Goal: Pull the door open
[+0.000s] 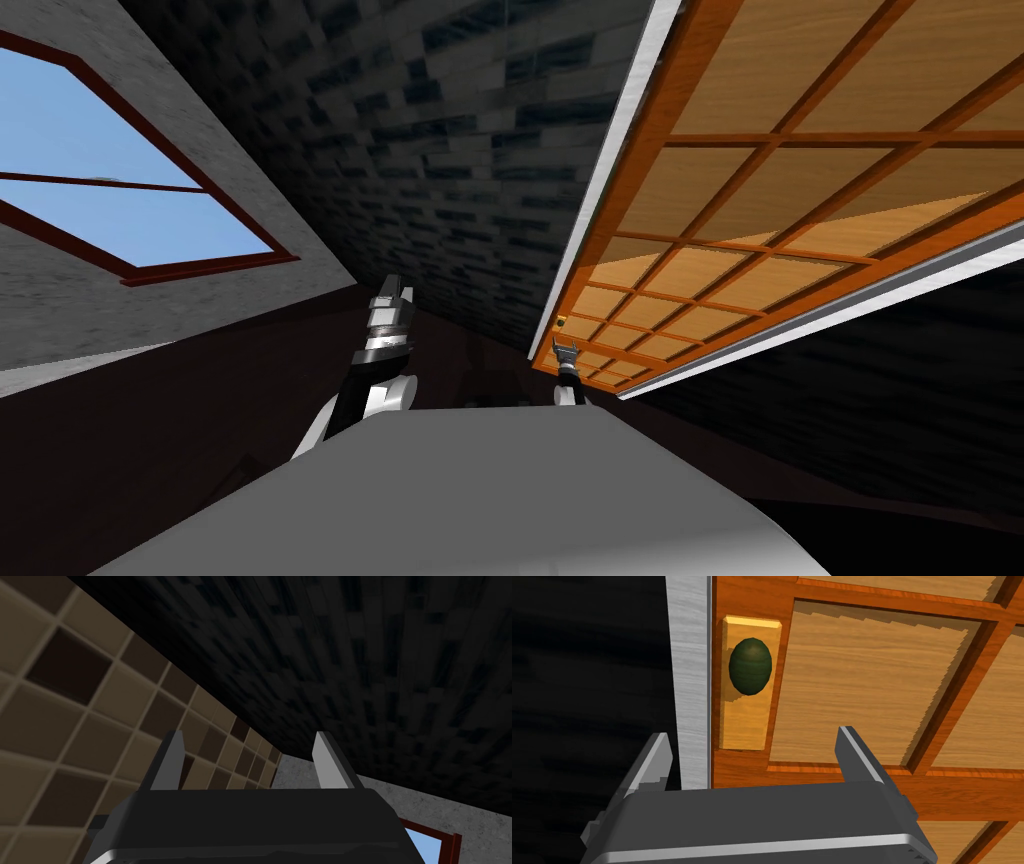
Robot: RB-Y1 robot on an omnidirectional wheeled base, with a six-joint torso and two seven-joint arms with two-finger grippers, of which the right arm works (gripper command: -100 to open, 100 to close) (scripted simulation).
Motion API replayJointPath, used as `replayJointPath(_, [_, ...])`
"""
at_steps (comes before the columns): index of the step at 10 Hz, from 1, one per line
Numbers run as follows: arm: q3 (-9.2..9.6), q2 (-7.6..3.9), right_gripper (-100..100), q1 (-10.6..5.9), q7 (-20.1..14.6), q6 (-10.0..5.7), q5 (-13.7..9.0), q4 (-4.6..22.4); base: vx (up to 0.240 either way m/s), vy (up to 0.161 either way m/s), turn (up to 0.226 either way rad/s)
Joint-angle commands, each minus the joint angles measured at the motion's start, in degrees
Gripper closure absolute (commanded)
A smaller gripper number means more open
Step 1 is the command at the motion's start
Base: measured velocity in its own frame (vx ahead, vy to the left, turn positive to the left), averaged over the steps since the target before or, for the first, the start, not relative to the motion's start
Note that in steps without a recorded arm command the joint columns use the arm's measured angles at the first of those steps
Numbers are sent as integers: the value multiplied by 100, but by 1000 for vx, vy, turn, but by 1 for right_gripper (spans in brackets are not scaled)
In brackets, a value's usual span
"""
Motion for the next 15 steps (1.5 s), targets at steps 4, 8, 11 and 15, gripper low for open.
replayJointPath(4, [53,39,-100,-35,-391,36,-126,-9,-47,-11,17])
replayJointPath(8, [-28,-232,-100,92,-698,-59,-202,79,163,-5,84])
replayJointPath(11, [-95,-456,-100,197,-927,-138,-261,150,179,-16,89])
replayJointPath(15, [-107,-462,100,244,-898,-90,-269,55,67,-8,25])
